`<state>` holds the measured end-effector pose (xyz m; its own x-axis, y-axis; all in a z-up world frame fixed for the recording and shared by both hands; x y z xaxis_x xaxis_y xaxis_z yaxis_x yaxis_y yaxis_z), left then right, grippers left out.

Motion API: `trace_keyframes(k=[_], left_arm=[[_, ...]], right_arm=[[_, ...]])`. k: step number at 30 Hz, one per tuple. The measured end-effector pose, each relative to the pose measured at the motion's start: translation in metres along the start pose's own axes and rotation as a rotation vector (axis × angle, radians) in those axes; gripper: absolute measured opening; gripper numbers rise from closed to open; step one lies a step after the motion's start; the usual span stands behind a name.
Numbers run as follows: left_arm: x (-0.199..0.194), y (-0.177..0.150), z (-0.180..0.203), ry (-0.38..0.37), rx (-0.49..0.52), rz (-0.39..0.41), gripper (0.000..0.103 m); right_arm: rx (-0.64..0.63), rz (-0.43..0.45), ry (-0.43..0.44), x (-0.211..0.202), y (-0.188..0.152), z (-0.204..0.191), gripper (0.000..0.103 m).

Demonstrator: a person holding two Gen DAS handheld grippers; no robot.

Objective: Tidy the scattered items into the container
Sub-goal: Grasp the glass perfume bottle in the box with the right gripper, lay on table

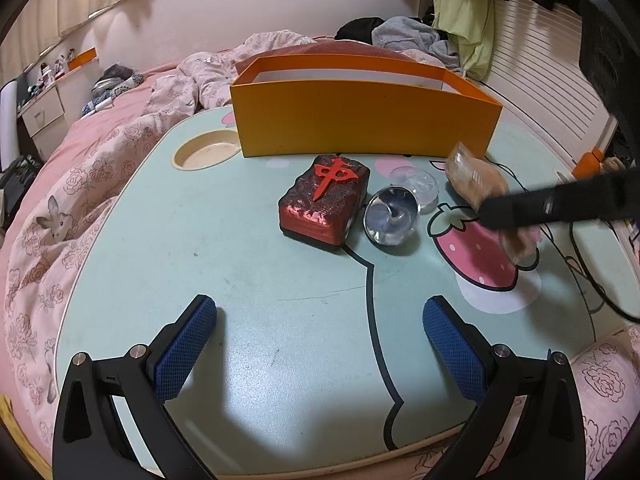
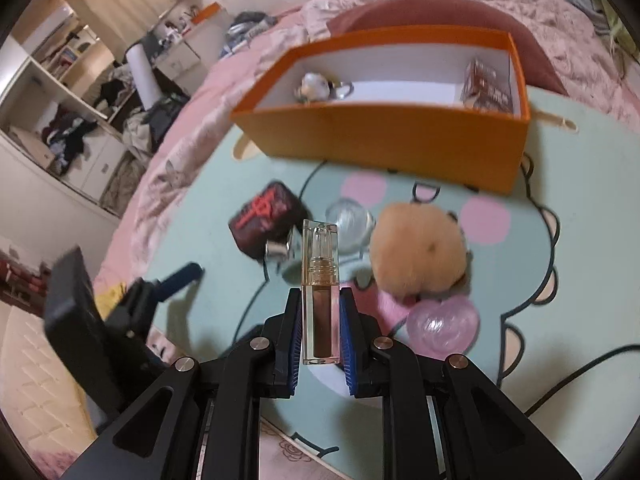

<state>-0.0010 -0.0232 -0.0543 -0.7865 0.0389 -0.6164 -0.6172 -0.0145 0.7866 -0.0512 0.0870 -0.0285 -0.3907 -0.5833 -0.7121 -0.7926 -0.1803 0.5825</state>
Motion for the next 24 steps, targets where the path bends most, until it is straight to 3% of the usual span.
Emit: trace_keyframes(k=[2,6,9,14,17,24], left_arm=[[0.0,0.0,0.0,0.0,0.0,0.0,0.103],[0.0,0.0,0.0,0.0,0.0,0.0,0.103],[-0.001,0.0,0.0,0.0,-0.001,-0.001,0.103],[0.0,0.0,0.0,0.001,0.0,-0.002,0.103],[0.0,0.0,0.001,0.002,0.0,-0.003,0.103],[0.0,0.0,0.001,0.002,0.001,-0.003,0.103]], right_arm=[[-0.013,0.047,-0.022,-0.004,0.001,0.002,0.018],[-0.054,0.203,-0.066,-0.03,0.001,0.006,0.05],[-0.05,0.254,-0.105,-0.043,-0.012,0.018,0.05],[-0.023,0.297,-0.242,-0.054,-0.033,0.036,0.05],[-0.056,0.262,-0.312,-0.05,-0.045,0.039,0.053],[-0.117,0.21,-0.353,-0.036,-0.05,0.037,0.059]])
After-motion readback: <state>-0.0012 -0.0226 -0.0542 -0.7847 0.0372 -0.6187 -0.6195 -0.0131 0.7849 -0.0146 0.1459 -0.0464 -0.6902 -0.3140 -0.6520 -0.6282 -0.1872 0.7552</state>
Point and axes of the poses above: each gripper's, at about its wrist camera, not at the fingertips, and x roughly the way its jaws point, z to its right, y to its top, the point moved 7 cm from there along x, roughly the way its jaws point, and after that the axes turned 13 degrees about z, right-handed, at the moved point
